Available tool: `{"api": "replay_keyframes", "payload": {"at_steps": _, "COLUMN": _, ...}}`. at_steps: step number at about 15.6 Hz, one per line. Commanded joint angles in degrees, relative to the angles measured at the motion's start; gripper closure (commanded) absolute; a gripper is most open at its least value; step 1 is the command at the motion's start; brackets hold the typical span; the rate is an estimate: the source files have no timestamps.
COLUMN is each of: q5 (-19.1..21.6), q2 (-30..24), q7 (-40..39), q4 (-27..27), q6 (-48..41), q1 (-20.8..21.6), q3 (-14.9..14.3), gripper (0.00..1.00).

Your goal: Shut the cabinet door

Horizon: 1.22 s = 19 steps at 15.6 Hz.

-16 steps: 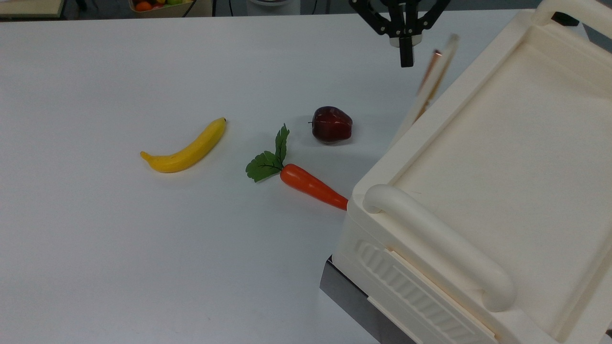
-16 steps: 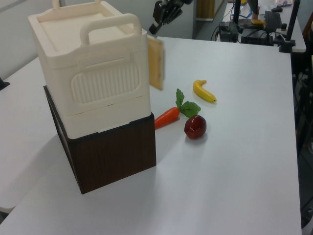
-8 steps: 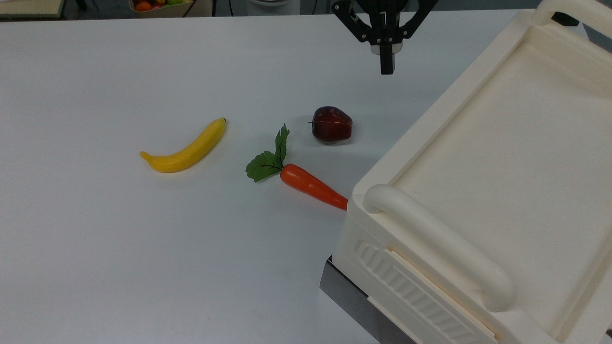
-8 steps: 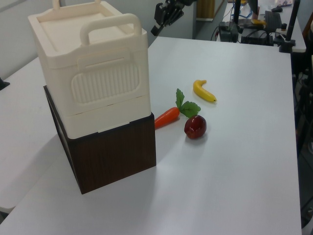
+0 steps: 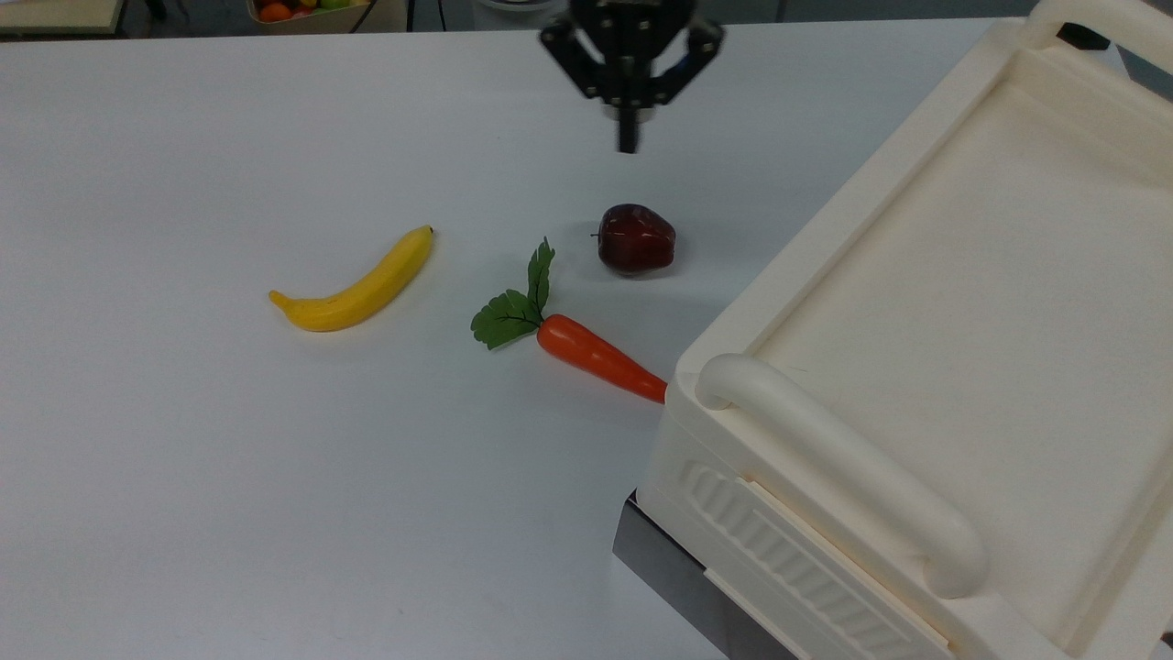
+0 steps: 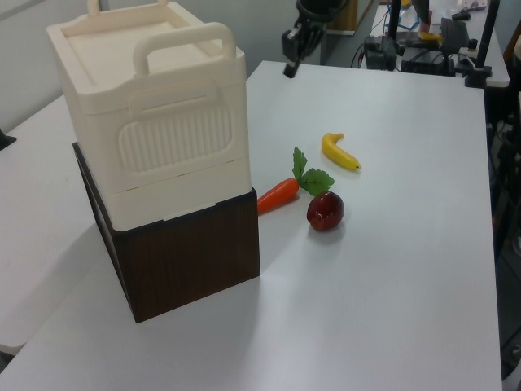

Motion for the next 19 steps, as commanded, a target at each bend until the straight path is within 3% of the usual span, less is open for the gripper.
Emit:
{"api": "replay_keyframes", "payload": {"at_steps": 1, "q5": -2.9, "q2": -5.0, "q7": -8.8, "q4": -5.1, "q6": -7.6, "q1": -3.7, "q3": -0.2, "gripper": 1.0}}
{"api": "replay_keyframes", "payload": {"at_steps": 6, "q5": -3.8, "q2": -7.7, "q7": -23.7, "q4": -6.8, "q6": -20.1, "q1": -9.1, "q3": -0.2, "gripper": 1.0}}
{"api": "replay_keyframes", "payload": {"at_steps": 11, "q5": -3.0, "q2": -10.0, "q7": -31.0, "q4": -8.5, "q6": -22.9, "q1": -13.0, "q3": -0.2, "gripper": 1.0}}
{"api": "replay_keyframes", "payload": {"at_steps": 14, "q5": -3.0, "q2": -9.4, "q7": -30.5, "q4": -8.5, "q6": -23.2, "q1": -13.2, "q3": -0.3, "gripper": 0.72}}
{"api": "replay_keyframes", "payload": {"at_steps": 15, "q5": -3.0, "q2": -9.3, "q7": -30.5, "q4": -8.4, "q6": -23.2, "q1": -13.2, "q3": -0.3, "gripper": 0.5}}
{"api": "replay_keyframes", "payload": {"at_steps": 17, "q5": -3.0, "q2": -9.4, "q7": -30.4, "q4": -8.4, "q6": -23.3, "q1": -13.2, "q3": -0.5, "gripper": 0.21}}
{"api": "replay_keyframes", "payload": {"at_steps": 18, "q5": -3.0, "q2": -9.4, "q7": -30.4, "q4": -8.4, "q6": -23.3, "q1": -13.2, "q3": -0.5, "gripper": 0.01}}
{"api": "replay_keyframes", "payload": {"at_steps": 19, "q5": -3.0, "q2": -9.4, "q7": -30.4, "q4": -8.4, "q6": -23.4, "q1": -13.1, "q3": -0.8, "gripper": 0.0}}
